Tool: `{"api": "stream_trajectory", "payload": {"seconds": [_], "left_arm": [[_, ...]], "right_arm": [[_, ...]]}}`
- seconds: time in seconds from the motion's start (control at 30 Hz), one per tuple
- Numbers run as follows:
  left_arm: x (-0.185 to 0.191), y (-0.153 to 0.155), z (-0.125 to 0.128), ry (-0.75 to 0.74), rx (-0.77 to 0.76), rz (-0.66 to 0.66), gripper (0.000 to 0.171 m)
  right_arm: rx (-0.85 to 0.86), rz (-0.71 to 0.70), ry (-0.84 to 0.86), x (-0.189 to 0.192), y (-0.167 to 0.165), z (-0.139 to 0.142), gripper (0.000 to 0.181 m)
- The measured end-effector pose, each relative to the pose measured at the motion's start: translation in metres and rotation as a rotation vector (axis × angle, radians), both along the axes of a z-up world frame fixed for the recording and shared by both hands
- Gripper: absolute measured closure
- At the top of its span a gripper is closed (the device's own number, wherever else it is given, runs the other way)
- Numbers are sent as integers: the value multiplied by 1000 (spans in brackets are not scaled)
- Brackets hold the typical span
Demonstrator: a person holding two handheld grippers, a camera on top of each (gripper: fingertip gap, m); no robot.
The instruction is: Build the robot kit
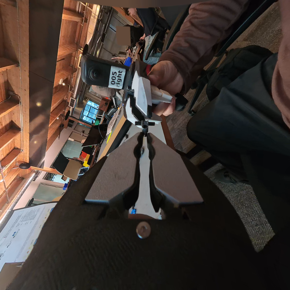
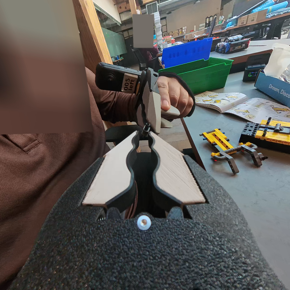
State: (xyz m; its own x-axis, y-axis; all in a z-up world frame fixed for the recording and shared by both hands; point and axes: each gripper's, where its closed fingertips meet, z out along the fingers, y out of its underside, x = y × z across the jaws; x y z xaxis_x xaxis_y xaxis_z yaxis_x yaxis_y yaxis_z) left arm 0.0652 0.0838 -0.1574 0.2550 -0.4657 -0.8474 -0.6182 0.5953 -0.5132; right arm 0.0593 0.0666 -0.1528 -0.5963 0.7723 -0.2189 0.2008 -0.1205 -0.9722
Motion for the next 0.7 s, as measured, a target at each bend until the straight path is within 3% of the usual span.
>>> {"api": "stream_trajectory", "payload": {"seconds": [0.43,0.7], "left_arm": [[-4,2,-23,265,37,36,170],[-8,3,-32,288,-25,44,170]], "right_arm": [[136,-40,-100,-5,2,-22,174],[245,-78,-131,-7,7,-35,177]]}}
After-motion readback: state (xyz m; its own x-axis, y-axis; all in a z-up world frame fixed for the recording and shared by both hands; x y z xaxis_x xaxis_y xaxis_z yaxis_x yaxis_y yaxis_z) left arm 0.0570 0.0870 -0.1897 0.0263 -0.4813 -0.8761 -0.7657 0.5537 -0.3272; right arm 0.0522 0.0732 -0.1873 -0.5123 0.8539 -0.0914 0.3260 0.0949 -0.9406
